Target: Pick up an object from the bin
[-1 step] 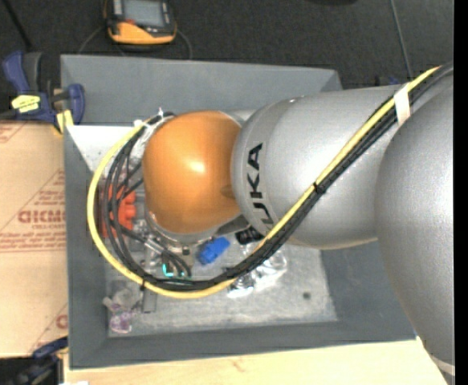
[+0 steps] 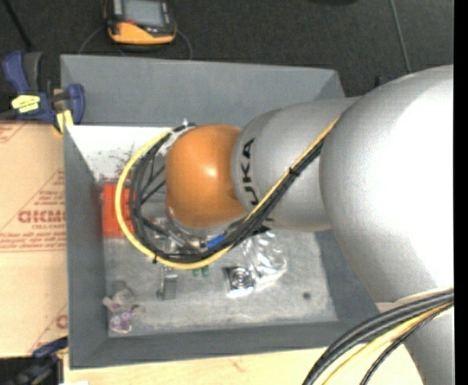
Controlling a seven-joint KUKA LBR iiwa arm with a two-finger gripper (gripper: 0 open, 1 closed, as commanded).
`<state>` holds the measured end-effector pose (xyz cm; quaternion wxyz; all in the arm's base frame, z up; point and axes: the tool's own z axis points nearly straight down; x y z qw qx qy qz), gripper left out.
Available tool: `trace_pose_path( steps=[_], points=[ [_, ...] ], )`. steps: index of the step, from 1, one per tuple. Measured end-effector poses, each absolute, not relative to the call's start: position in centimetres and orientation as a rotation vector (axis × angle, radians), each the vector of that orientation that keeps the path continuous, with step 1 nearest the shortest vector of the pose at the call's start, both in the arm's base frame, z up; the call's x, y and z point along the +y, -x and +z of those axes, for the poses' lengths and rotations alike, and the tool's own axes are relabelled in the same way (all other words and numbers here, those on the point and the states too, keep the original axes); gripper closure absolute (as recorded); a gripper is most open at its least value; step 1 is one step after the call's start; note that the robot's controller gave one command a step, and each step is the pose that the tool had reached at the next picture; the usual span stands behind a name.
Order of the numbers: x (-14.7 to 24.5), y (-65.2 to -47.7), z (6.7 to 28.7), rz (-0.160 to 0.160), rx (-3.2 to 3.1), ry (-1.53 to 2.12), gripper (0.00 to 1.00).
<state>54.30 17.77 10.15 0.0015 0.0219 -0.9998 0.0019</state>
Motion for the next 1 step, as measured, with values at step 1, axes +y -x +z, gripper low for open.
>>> trace_pose_path(
  steps=[1],
  points=[
    [16.79,-63.08,14.1,0.002,-3.105,-0.533,0.0]
  ],
)
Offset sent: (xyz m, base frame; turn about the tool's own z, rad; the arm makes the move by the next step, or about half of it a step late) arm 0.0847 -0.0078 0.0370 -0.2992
